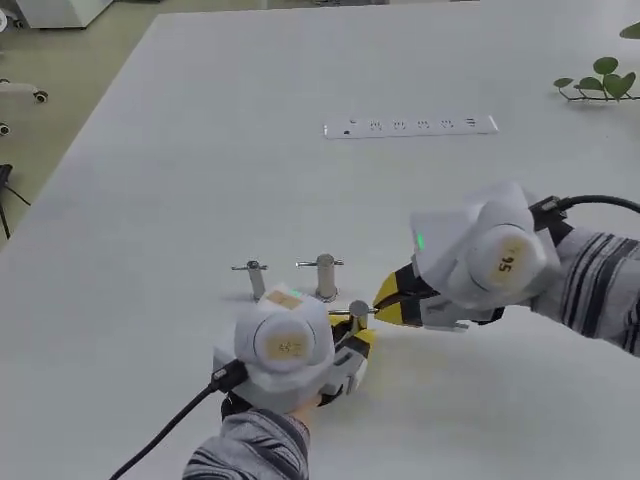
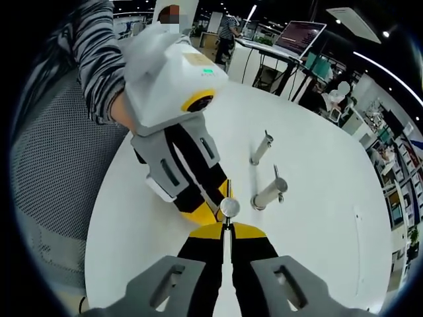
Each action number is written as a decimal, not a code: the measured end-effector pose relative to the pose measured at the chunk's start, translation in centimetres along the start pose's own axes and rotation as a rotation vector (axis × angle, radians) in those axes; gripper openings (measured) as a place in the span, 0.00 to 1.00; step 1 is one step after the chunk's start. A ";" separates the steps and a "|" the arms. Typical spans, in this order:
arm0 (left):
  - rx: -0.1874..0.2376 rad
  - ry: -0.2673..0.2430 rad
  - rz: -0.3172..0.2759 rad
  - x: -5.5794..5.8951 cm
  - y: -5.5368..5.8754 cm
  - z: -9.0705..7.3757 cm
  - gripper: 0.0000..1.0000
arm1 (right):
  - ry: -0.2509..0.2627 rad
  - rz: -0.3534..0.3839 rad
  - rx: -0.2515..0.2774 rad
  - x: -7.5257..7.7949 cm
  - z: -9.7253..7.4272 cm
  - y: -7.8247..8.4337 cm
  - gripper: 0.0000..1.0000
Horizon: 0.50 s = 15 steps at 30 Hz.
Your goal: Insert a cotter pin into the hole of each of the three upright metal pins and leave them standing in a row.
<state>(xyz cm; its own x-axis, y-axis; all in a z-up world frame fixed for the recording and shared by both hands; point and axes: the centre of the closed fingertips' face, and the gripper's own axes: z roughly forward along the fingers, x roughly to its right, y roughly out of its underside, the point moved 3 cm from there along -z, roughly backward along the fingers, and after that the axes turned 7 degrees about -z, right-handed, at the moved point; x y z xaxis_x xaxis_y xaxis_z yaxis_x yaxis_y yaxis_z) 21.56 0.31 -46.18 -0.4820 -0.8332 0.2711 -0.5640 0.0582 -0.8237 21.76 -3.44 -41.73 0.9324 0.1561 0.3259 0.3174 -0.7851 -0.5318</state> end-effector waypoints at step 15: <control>-0.008 0.001 0.005 0.0 0.0 0.0 0.11 | 0.001 0.036 -0.008 0.0 0.1 0.0 0.00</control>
<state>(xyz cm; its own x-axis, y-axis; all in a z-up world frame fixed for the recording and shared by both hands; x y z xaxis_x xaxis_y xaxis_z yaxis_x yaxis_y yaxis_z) 21.57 0.27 -46.20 -0.4858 -0.8322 0.2673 -0.5670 0.0673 -0.8210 21.78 -3.37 -41.74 0.9432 0.1270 0.3070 0.2819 -0.7952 -0.5368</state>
